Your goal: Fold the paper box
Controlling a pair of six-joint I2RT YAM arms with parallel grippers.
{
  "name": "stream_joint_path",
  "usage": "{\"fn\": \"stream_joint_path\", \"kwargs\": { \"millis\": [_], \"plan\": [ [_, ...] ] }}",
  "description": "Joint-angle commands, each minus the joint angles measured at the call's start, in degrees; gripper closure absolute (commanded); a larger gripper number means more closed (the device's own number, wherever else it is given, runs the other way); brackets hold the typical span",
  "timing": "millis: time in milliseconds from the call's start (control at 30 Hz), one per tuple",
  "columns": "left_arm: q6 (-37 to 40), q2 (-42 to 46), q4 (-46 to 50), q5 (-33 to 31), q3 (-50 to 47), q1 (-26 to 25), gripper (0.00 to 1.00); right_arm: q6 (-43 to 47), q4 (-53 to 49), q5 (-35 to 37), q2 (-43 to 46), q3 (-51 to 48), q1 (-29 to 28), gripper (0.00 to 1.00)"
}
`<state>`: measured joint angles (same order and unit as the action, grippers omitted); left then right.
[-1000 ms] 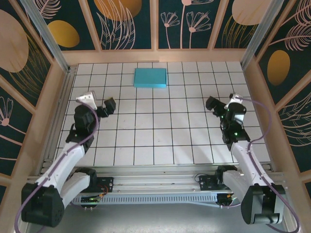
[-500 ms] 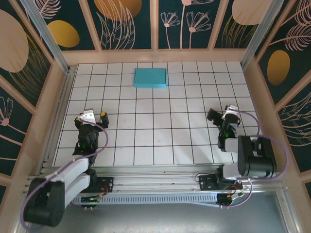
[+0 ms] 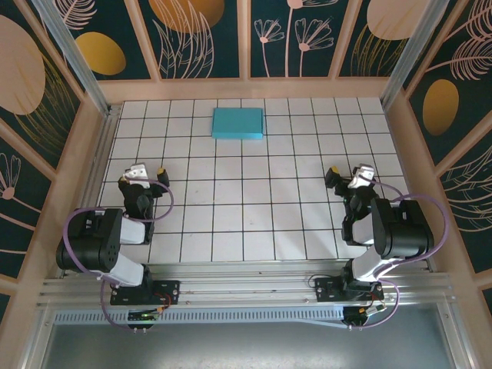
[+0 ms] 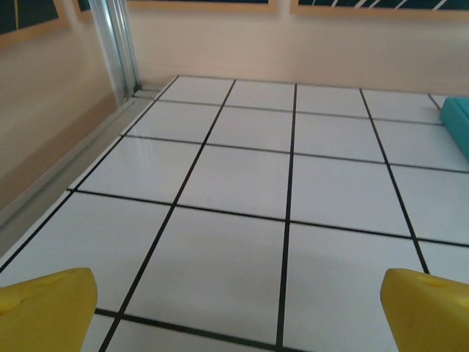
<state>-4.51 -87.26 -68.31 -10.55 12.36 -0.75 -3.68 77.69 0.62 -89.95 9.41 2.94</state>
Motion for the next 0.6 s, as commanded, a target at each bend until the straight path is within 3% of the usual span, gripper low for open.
{"fn": "stream_joint_path", "kwargs": {
  "millis": [0, 267, 500, 567],
  "plan": [
    [-1.01, 0.23, -5.25, -0.4, 0.83, 0.33, 0.01, 0.83, 2.48, 2.45, 0.07, 1.21, -0.65, 0.01],
    [-0.85, 0.42, -4.58, -0.09, 0.97, 0.24, 0.01, 2.41, -0.44, -1.4, 0.07, 2.67, -0.65, 0.01],
    [-0.88, 0.38, -4.65, -0.09, 0.99, 0.3, 0.01, 2.93, 0.09, -0.03, 0.01, 2.51, -1.54, 0.01],
    [-0.82, 0.42, -4.72, -0.09, 0.96, 0.24, 0.01, 2.86, 4.75, 2.81, -0.01, 0.23, -2.31, 0.01]
  ]
}}
